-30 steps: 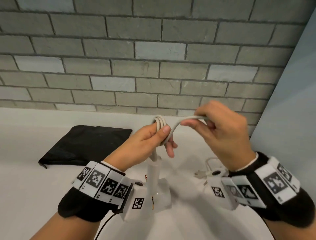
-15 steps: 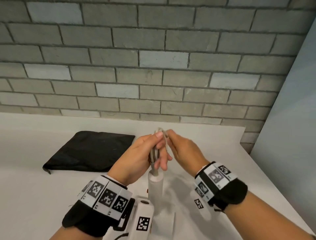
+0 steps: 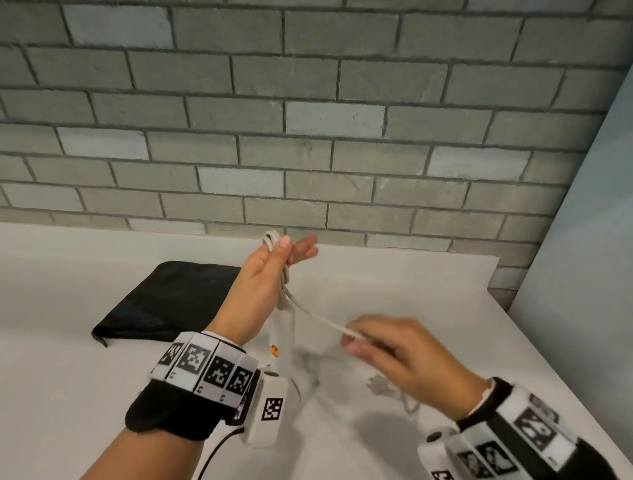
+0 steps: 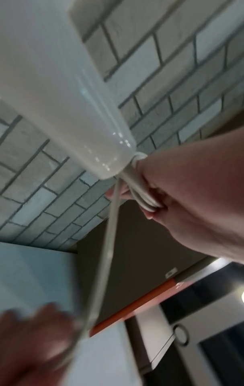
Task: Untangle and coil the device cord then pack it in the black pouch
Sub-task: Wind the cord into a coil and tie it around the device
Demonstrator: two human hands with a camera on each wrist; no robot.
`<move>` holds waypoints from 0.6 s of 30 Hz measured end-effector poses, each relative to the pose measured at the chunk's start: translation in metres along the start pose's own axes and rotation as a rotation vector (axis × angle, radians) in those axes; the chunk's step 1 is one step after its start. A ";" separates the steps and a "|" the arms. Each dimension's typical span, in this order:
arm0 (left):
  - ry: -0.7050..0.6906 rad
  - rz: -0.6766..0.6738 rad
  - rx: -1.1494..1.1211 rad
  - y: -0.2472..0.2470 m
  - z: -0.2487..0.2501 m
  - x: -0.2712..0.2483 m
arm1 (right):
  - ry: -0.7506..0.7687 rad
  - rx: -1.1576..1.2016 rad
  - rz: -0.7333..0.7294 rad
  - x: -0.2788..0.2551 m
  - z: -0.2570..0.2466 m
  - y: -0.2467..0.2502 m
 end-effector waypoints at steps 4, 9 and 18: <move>0.034 -0.297 0.113 -0.021 0.012 -0.012 | 0.102 -0.077 0.319 0.028 -0.015 0.053; 0.092 -0.682 -0.084 -0.037 0.019 -0.027 | 0.030 0.015 0.340 0.058 -0.005 0.052; 0.210 -0.500 -0.271 -0.025 0.011 -0.023 | -0.347 0.565 0.124 0.057 0.011 0.002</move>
Point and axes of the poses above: each hand's wrist, its own x-axis towards the middle knuckle, its own y-axis out of the back of the hand, z = x × y, the point moved 5 cm from there along x, towards the middle knuckle, and after that the axes turned 8 degrees about z, right-handed, at the moved point
